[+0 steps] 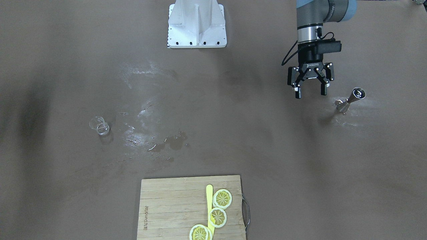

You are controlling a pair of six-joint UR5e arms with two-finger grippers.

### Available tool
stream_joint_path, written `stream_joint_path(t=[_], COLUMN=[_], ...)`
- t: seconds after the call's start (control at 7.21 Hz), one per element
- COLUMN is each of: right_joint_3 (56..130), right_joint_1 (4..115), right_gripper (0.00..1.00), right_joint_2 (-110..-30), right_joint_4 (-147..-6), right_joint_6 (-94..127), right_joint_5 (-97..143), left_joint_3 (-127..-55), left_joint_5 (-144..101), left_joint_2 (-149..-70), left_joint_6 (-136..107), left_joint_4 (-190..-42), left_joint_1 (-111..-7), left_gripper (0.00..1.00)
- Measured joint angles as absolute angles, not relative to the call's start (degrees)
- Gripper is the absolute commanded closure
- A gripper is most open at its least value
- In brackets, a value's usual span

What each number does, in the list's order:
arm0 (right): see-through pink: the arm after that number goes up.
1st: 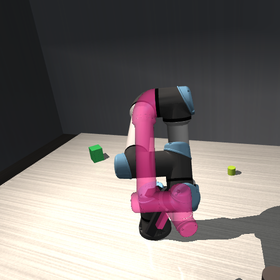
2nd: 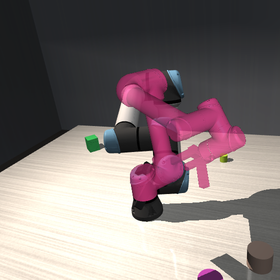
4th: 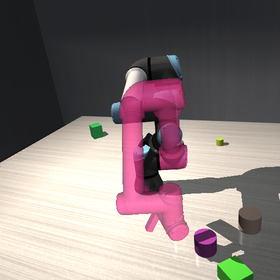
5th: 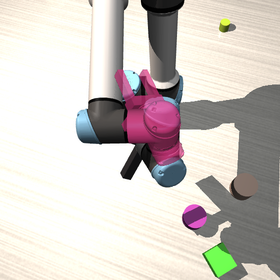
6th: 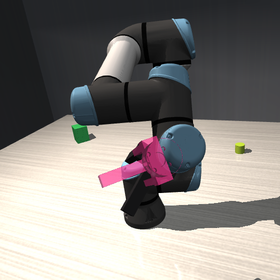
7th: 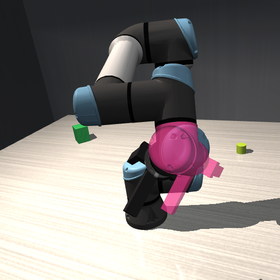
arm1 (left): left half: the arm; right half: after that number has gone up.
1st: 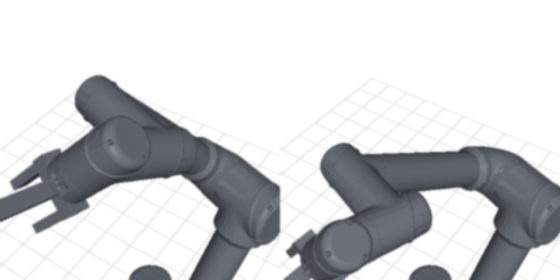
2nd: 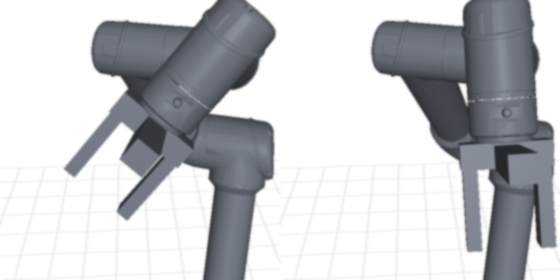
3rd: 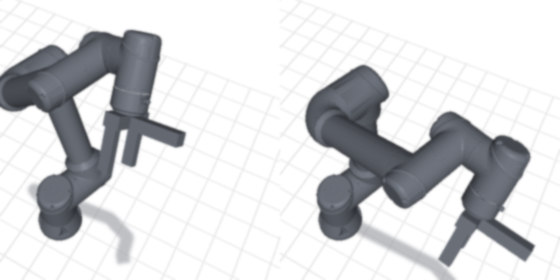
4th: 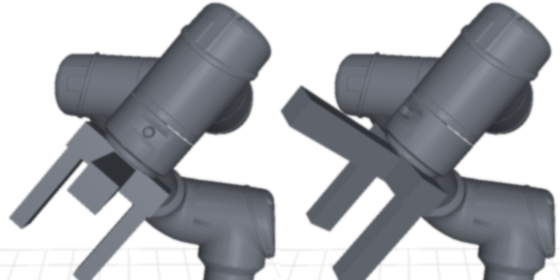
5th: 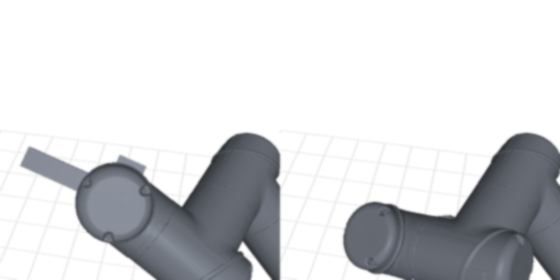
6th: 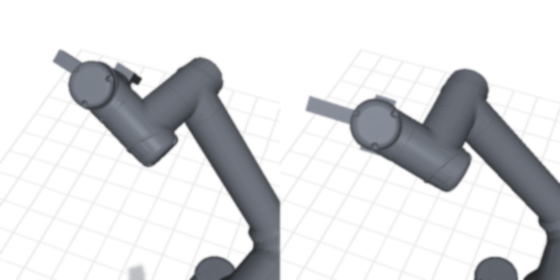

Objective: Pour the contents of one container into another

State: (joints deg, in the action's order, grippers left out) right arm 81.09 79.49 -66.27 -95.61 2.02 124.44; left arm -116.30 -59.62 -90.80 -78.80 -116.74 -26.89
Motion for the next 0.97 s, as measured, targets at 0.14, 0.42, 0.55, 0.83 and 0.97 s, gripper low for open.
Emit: stream_joint_path(t=[0.14, 0.42, 0.55, 0.83, 0.97], right_joint_3=[81.3, 81.7, 81.8, 83.5, 86.7], right_joint_1=[80.7, 83.8, 85.8, 89.6, 90.6], right_gripper=[0.0, 0.0, 0.0, 0.0, 0.0], right_joint_2=[-66.4, -67.4, -68.6, -72.8, -76.6], right_joint_4=[-97.6, -100.8, -102.0, -103.5, -103.5], right_joint_6=[1.1, 1.2, 1.2, 0.9, 0.9], right_joint_5=[124.9, 127.0, 128.8, 131.6, 132.0], left_joint_3=[-113.2, -105.1, -101.9, -99.1, -98.8], left_joint_5=[-70.2, -89.8, -98.7, -112.5, -117.2], left_joint_2=[-94.4, -100.2, -101.8, -101.8, -100.2], left_joint_6=[-77.1, -72.4, -68.4, -54.0, -44.7], left_joint_4=[-116.6, -113.1, -109.5, -101.3, -97.3], left_joint_1=[-34.6, -50.0, -57.1, -69.1, -74.3], left_gripper=[0.02, 0.02, 0.02, 0.02, 0.02])
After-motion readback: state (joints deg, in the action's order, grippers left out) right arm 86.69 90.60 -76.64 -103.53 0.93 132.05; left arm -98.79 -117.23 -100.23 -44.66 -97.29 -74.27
